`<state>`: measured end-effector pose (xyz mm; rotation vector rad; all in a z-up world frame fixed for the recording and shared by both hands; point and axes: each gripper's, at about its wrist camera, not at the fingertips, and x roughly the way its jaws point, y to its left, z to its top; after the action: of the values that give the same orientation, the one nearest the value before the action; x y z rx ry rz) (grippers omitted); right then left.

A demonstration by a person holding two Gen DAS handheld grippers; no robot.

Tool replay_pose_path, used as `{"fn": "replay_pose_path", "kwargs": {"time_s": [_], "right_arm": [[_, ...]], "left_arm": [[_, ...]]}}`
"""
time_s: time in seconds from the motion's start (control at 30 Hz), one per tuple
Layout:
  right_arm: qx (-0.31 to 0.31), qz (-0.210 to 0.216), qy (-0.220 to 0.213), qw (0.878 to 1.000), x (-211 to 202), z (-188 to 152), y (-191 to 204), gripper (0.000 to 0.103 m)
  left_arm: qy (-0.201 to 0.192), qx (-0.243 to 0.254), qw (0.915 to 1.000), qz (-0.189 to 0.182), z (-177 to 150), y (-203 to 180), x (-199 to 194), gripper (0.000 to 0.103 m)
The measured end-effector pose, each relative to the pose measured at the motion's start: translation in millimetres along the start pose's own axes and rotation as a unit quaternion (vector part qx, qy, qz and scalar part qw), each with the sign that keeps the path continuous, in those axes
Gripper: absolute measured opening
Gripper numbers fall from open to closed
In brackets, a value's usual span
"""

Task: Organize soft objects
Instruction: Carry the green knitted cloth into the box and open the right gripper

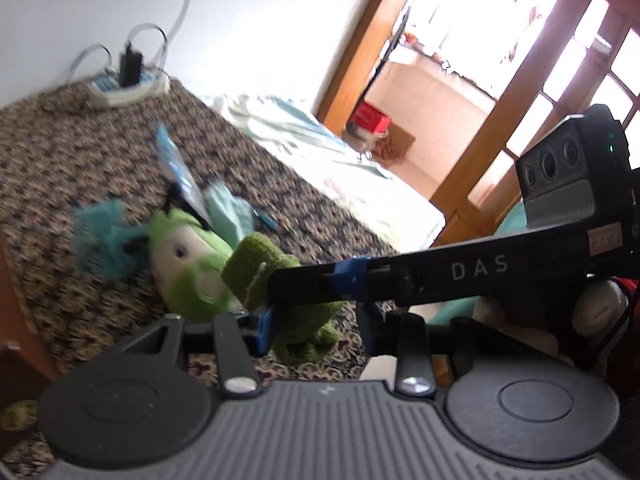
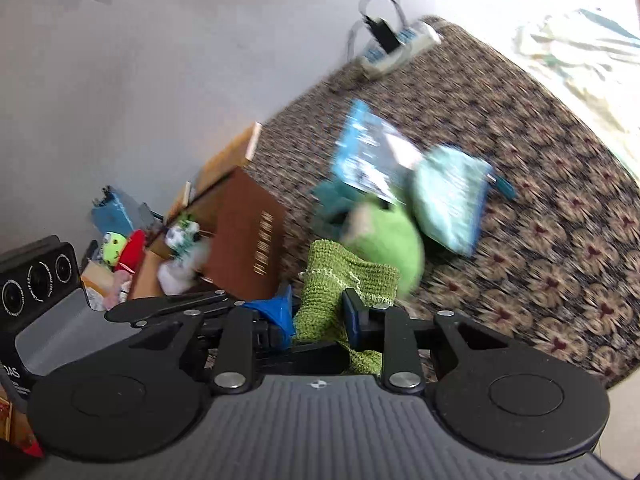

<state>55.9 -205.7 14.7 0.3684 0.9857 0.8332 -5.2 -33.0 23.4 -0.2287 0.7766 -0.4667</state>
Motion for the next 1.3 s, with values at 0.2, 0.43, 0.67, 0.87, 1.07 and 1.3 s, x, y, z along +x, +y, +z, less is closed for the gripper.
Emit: {"fn": "replay_pose_path", "kwargs": {"time_s": [0.2,0.43,0.67,0.87,1.07,1.3], "right_arm": [[-0.051,0.034,-0.018,0.998,19.2,15.1,52.7,0.008],[-0.113,0.085,-0.017,0.990,69.2,30.7,117.9,0.008],[-0.169,0.130,0.009,0.977,129.7,24.3,178.9,0.008],[-0.181,0.153,0.056,0.970,188.1,9.2,215.8,0.008],[-0.182,0.153,0.103,0.966,233.8,-12.4,237.5,0.008],[-0.165,0.145,0.144,0.965,268.0,-29.2,249.4,0.010]], "left_arm": [[-0.051,0.001,0.9981,0.034,2.5,24.8,-63.2,0.034],[-0.099,-0.021,0.9906,0.093,-4.1,69.8,-129.9,0.034],[-0.115,-0.061,0.9787,0.159,-26.3,121.2,-180.7,0.034],[-0.094,-0.108,0.9674,0.209,-53.6,167.2,-204.6,0.034],[-0.058,-0.153,0.9560,0.243,-77.2,207.1,-210.2,0.034],[-0.030,-0.185,0.9436,0.273,-90.7,232.3,-211.6,0.036]]}}
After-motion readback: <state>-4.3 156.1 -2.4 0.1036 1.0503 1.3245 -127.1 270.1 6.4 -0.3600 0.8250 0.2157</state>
